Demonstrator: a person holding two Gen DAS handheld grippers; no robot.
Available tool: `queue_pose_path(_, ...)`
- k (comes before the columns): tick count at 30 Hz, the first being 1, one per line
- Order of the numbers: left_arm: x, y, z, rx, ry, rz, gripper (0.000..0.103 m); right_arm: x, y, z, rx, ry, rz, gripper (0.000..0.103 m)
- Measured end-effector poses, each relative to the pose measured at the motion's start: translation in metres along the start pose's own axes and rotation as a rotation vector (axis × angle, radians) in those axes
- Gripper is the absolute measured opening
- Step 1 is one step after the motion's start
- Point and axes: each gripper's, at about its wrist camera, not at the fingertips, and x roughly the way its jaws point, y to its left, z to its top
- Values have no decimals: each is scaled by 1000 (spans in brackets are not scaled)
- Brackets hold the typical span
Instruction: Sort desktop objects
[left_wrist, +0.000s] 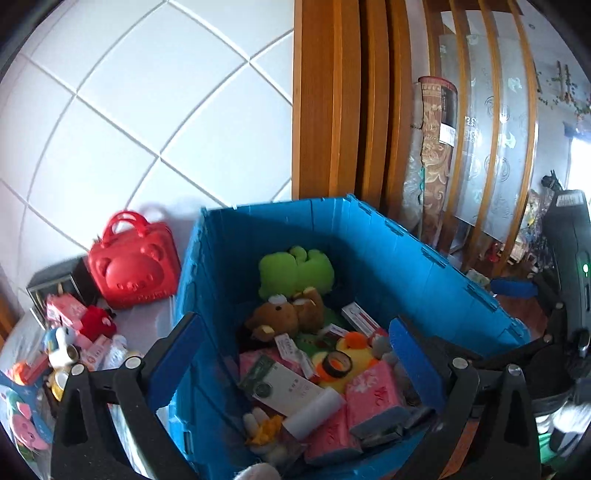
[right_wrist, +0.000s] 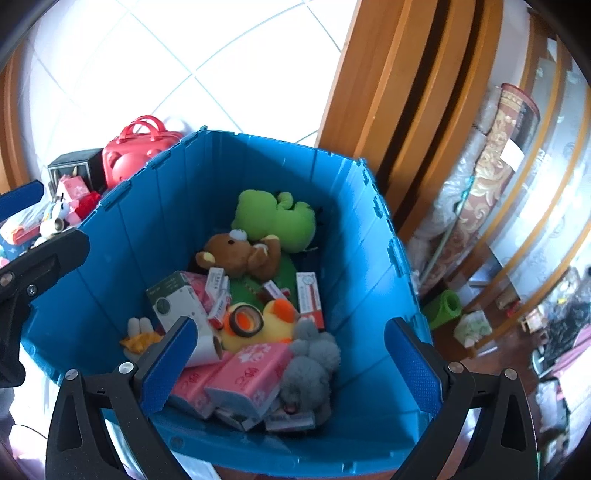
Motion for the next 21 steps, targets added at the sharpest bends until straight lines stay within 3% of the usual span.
queue_pose_path(4,5,-3,-3,18,35,15,102,-2,0,-5,9,1,4,103)
queue_pose_path(12,3,2,-8,8,33,61,102,1,-3,-10,51,11,21,103)
queue_pose_path(21,5,4,-11,7,54,47,102,8,0,-10,59,15,41,103)
